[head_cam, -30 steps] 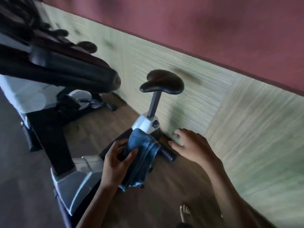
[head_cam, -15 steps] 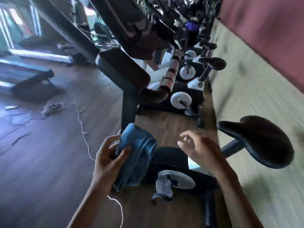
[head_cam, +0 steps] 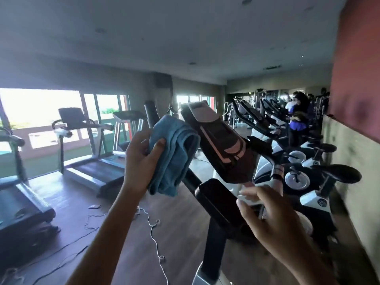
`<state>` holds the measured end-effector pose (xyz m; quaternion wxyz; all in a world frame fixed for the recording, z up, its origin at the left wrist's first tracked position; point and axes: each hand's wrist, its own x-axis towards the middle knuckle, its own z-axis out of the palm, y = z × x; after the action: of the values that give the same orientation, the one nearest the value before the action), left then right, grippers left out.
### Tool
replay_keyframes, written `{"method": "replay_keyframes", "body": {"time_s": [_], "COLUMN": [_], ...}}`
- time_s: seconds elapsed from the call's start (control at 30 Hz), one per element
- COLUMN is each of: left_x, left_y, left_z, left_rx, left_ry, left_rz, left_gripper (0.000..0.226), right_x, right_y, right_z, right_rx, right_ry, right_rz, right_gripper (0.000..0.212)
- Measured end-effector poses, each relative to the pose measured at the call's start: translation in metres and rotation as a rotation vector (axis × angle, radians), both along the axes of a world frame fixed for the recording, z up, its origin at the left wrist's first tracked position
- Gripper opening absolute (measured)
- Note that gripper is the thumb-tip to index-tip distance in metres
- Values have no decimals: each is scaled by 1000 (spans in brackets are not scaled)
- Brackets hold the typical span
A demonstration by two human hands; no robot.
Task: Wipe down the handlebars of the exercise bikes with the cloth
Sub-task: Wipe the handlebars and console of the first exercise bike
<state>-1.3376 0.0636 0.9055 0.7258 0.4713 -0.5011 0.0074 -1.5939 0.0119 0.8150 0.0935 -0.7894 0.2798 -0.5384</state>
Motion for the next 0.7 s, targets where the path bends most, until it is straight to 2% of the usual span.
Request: {"method": "replay_keyframes", "body": {"time_s": [0.1, 0.23, 0.33, 0.4, 0.43, 0.5, 0.57, 0.6, 0.7], "left_x": [37, 79, 87, 84, 85, 91, 103, 108, 115], "left_y": [-36, -78, -92, -95, -97, -99, -99, -98, -98], "left_z": [32, 36, 26, 21, 19, 24, 29, 31, 29], "left_rx": [62, 182, 176, 86, 44, 75, 147, 185, 217], "left_ry": [-181, -294, -378, -464, -584, -970, -1272, -1342, -1336], "left_rz": [232, 341, 388, 425, 494, 680, 676, 638, 510], "left_gripper": [21, 21, 25, 35, 37, 37, 31, 29, 42], "right_x": [26, 53, 61, 62, 62, 62, 63, 64, 66], "right_y": [-1, -13, -20, -22, -22, -25, -26, -26, -27], "right_z": [8, 8, 4, 1, 0, -2, -3, -4, -6], "right_rx": [-17, 54, 44, 65, 72, 72, 79, 79, 73], "right_ry": [39, 187, 205, 195, 194, 186, 177, 170, 161], "right_rz": [16, 62, 52, 67, 79, 92, 97, 96, 77], "right_gripper": [36, 52, 48, 45, 43, 40, 40, 41, 43]}}
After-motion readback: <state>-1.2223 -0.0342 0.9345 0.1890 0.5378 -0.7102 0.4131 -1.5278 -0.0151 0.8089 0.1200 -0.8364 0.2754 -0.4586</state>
